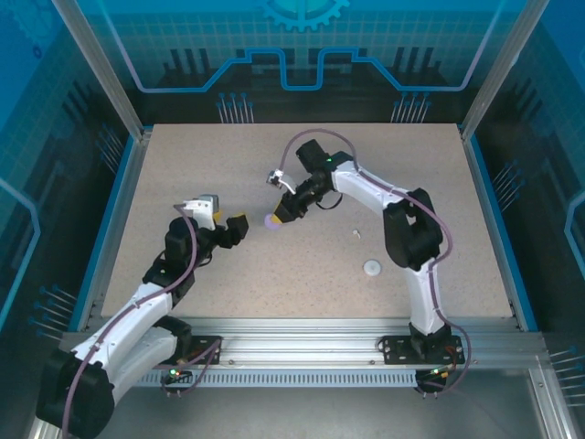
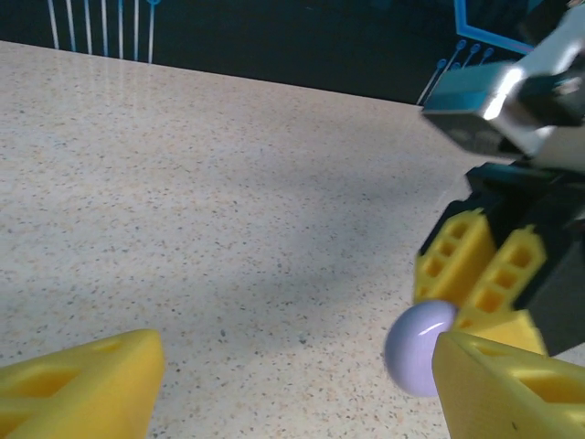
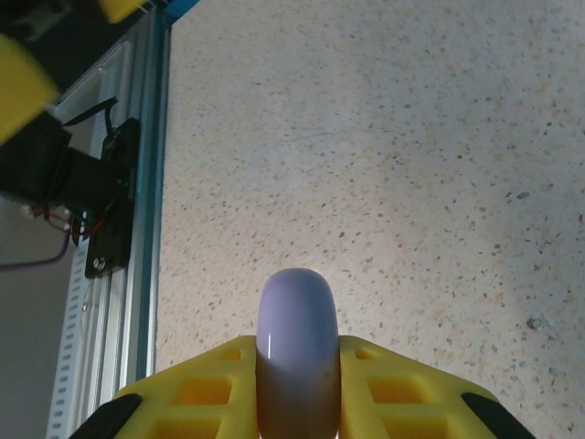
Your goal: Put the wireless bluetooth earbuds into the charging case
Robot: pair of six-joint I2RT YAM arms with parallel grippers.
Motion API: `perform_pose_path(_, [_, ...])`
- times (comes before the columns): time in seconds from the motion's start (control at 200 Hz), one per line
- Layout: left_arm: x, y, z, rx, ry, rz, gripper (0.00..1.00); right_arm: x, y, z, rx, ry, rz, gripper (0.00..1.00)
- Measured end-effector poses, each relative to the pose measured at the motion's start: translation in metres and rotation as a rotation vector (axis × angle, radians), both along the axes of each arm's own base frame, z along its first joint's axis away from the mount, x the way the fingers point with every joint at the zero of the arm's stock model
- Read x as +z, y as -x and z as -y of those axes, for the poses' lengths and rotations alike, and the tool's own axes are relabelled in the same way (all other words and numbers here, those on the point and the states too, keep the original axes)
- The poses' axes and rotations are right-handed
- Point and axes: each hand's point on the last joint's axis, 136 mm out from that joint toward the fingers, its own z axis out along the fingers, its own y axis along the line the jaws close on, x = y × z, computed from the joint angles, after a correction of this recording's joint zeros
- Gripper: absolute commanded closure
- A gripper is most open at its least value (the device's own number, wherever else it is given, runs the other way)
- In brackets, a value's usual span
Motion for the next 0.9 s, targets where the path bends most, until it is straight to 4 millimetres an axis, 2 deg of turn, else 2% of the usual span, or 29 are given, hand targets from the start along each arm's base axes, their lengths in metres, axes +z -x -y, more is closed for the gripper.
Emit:
perform_pose_path(0.12, [-0.001,-0.001,-0.005,0.020,-0.006,-0.010,0.22,-0.022,-0.013,-0.009,-0.044,0.043,-0.073,0.78])
perform_pose_path(0.345, [-0.006,0.000,-0.009,0.031,-0.014,-0.031,0.22,-0.052,-0.029,-0.013,-0.128,0.125,-0.166,0.78])
perform_pose_path(0.615, [-0.006,0.000,-0.010,0.034,-0.014,-0.032,0.22,-0.076,-0.034,-0.014,-0.176,0.182,-0.244,0.78])
perform_pose_path(0.895, [-0.009,-0.001,-0.010,0.034,-0.017,-0.043,0.22,-0.091,-0.034,-0.013,-0.202,0.221,-0.297,0.77])
